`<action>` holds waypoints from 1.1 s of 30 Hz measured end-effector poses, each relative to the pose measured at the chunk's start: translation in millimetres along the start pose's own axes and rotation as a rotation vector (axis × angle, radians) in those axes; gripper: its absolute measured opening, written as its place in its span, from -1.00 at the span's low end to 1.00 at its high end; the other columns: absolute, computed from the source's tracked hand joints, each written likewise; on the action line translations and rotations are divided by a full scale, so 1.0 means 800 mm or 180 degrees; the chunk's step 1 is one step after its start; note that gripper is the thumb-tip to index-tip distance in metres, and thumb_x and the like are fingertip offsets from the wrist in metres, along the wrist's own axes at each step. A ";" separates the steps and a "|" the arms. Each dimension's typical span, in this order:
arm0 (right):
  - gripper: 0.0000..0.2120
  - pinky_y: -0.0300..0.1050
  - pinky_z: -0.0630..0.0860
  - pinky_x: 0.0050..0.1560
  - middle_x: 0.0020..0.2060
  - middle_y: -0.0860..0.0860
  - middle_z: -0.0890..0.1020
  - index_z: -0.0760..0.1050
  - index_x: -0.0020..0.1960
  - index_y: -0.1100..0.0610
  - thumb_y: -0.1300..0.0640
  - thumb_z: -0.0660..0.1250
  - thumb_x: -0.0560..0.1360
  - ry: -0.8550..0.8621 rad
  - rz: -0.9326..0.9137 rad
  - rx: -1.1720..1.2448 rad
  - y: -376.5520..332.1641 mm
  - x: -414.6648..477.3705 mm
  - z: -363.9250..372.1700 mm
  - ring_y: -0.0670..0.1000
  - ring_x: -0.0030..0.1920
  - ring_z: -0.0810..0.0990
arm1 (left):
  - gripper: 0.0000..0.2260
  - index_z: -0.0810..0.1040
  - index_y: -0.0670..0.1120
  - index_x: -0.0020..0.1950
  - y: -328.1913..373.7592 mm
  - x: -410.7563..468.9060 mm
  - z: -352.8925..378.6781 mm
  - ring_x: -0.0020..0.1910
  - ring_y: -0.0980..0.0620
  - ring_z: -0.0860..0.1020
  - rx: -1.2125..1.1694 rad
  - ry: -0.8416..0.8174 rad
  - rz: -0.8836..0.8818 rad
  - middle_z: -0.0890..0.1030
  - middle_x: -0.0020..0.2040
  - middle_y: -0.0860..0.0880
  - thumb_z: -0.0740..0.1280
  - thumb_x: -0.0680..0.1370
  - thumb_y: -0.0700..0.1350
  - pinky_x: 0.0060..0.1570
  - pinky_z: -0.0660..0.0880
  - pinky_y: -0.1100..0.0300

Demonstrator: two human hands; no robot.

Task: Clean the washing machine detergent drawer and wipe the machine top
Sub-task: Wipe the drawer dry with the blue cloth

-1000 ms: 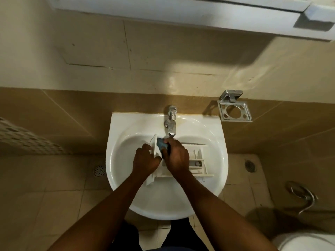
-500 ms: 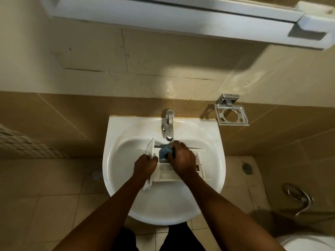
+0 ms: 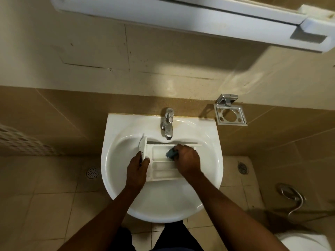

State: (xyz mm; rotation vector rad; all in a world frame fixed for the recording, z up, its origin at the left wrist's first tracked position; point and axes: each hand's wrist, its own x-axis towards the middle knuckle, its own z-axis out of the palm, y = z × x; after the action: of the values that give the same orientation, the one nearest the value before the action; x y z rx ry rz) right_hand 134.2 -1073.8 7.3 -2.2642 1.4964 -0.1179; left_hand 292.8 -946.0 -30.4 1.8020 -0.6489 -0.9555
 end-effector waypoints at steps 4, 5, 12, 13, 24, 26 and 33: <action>-0.79 -0.07 0.56 -0.07 -0.15 -0.02 0.71 0.64 -0.06 0.01 0.22 0.32 0.38 0.0216 -0.0446 0.0572 -0.062 -0.017 0.037 0.09 -0.11 0.65 | -0.72 0.59 -0.06 0.28 0.000 0.001 -0.001 0.06 0.03 0.58 0.0146 -0.0040 0.0095 0.64 0.07 -0.05 0.28 0.62 -0.01 0.01 0.43 0.34; -0.78 -0.06 0.56 -0.08 -0.15 -0.02 0.71 0.64 -0.05 0.02 0.25 0.33 0.37 0.0288 -0.0468 0.0671 -0.071 -0.019 0.040 0.09 -0.11 0.64 | -0.75 0.58 -0.06 0.30 0.001 0.001 -0.001 0.06 0.05 0.57 0.0204 -0.0042 0.0111 0.64 0.09 -0.05 0.29 0.65 -0.05 -0.01 0.39 0.41; -0.77 0.03 0.58 -0.03 -0.01 -0.01 0.71 0.54 0.11 -0.05 0.09 0.29 0.46 -0.0538 -0.0665 0.0223 0.010 0.002 -0.002 0.15 0.00 0.67 | -0.80 0.59 -0.16 0.20 -0.005 0.002 0.010 -0.01 -0.07 0.56 0.0336 0.0066 0.0166 0.61 0.01 -0.18 0.32 0.65 -0.09 -0.12 0.39 0.50; -0.79 0.01 0.58 -0.03 -0.01 0.01 0.71 0.53 0.12 -0.06 0.08 0.31 0.48 -0.0582 -0.0535 -0.0121 0.021 0.004 -0.010 0.16 0.01 0.66 | -0.80 0.58 -0.17 0.20 -0.005 0.001 0.010 -0.01 -0.07 0.56 0.0319 0.0064 0.0172 0.61 0.01 -0.19 0.32 0.66 -0.09 -0.12 0.40 0.49; -0.79 -0.15 0.55 -0.02 -0.03 -0.09 0.72 0.64 0.04 -0.03 0.19 0.40 0.45 -0.0017 -0.0804 0.0857 -0.059 -0.015 0.021 0.02 -0.04 0.66 | -0.77 0.59 -0.11 0.30 0.006 -0.006 -0.002 0.00 0.18 0.56 0.0222 0.0219 0.0304 0.65 0.07 -0.05 0.26 0.69 -0.12 -0.05 0.38 0.55; -0.78 -0.06 0.56 -0.01 0.01 -0.08 0.70 0.59 0.10 -0.06 0.14 0.34 0.49 -0.0139 -0.1020 0.0624 -0.041 -0.013 0.013 0.06 0.00 0.64 | -0.76 0.58 -0.11 0.33 0.006 -0.006 -0.006 0.05 0.15 0.57 0.0113 0.0173 0.0329 0.65 0.11 -0.03 0.26 0.68 -0.15 0.06 0.43 0.43; -0.82 -0.08 0.49 0.11 0.10 -0.01 0.69 0.52 0.18 -0.06 0.01 0.27 0.58 -0.0372 -0.0386 -0.0941 0.007 0.007 -0.032 0.12 0.10 0.64 | -0.66 0.56 -0.05 0.28 0.009 -0.014 -0.006 -0.01 0.21 0.54 0.0065 0.0185 0.0463 0.62 0.04 -0.04 0.20 0.59 0.05 -0.01 0.41 0.39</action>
State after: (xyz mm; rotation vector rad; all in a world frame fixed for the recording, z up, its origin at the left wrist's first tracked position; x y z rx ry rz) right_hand 124.2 -1088.3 27.1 -2.5438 1.3920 0.2111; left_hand 290.2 -938.0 -19.4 1.7676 -0.7446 -0.7988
